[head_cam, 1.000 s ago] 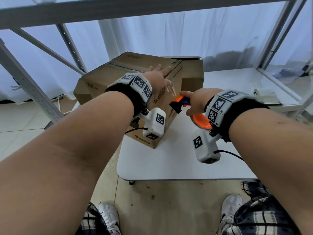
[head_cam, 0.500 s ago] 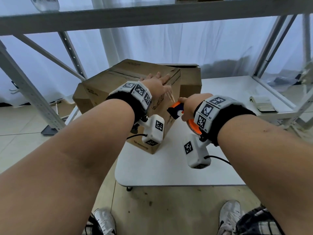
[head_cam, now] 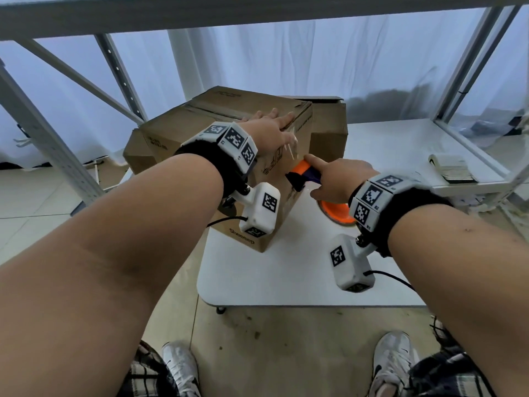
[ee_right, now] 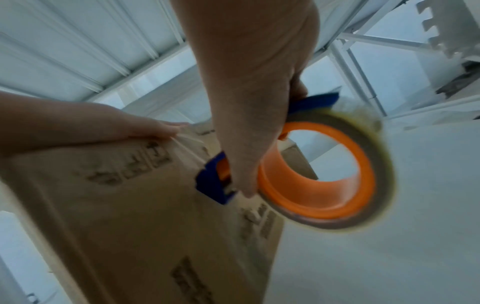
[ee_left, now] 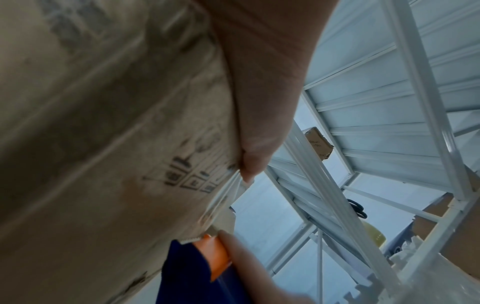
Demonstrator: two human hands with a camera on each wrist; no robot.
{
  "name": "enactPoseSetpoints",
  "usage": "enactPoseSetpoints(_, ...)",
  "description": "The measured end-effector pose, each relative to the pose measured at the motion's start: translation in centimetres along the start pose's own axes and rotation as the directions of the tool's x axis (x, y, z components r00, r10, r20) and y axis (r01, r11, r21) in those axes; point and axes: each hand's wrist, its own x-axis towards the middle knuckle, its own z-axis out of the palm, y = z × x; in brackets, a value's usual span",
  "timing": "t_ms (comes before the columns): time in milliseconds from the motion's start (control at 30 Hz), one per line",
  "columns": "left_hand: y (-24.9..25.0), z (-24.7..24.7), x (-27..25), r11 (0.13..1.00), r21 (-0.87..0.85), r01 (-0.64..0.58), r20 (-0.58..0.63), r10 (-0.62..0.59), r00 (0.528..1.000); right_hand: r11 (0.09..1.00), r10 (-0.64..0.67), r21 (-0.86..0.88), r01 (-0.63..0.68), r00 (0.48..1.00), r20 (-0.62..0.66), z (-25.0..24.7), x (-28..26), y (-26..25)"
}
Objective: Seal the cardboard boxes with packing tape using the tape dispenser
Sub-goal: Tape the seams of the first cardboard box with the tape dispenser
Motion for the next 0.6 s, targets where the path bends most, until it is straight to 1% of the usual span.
enactPoseSetpoints(33, -0.2, 0.1, 0.1, 1.000, -0.010, -0.009, -0.001, 0.009, 1.000, 0.999, -0.009, 0.047, 0.012, 0.998, -0.060, 0.8, -0.3, 0.6)
enactPoseSetpoints(100, -0.3, 0.0, 0.1, 0.999, -0.018, -0.026, -0.002, 0.026, 1.000, 0.985, -0.013, 0.169, 0.036, 0.991, -0.135, 2.9, -1.2, 1.5)
enactPoseSetpoints(200, -0.4, -0.3, 0.2, 0.999, -0.021, -0.038, -0.001, 0.038, 0.999, 0.942, 0.003, 0.328, 0.066, 0.979, -0.204, 6.0, -2.0, 2.2)
enactPoseSetpoints(367, -0.3, -0.3, -0.1, 0.999, -0.020, -0.040, 0.006, 0.041, 0.999, 0.858, 0.097, 0.506, 0.084, 0.942, -0.321, 9.1, -2.7, 1.7)
enactPoseSetpoints(400, -0.3, -0.3, -0.2, 0.999, -0.020, -0.037, 0.006, 0.037, 0.999, 0.853, 0.105, 0.516, 0.081, 0.941, -0.321, 9.4, -2.8, 1.6)
enactPoseSetpoints(467, -0.1, -0.4, -0.3, 0.999, -0.014, -0.033, 0.006, 0.033, 0.999, 0.863, 0.092, 0.501, 0.064, 0.955, -0.280, 9.3, -2.6, 1.6)
enactPoseSetpoints(533, 0.0, -0.3, -0.5, 0.999, -0.009, -0.032, 0.011, 0.032, 0.999, 0.891, 0.069, 0.452, 0.039, 0.973, -0.220, 8.8, -2.4, 1.6)
enactPoseSetpoints(600, 0.1, -0.4, -0.5, 1.000, 0.002, -0.030, 0.009, 0.030, 1.000, 0.933, 0.038, 0.359, 0.034, 0.981, -0.191, 7.6, -2.0, 1.7)
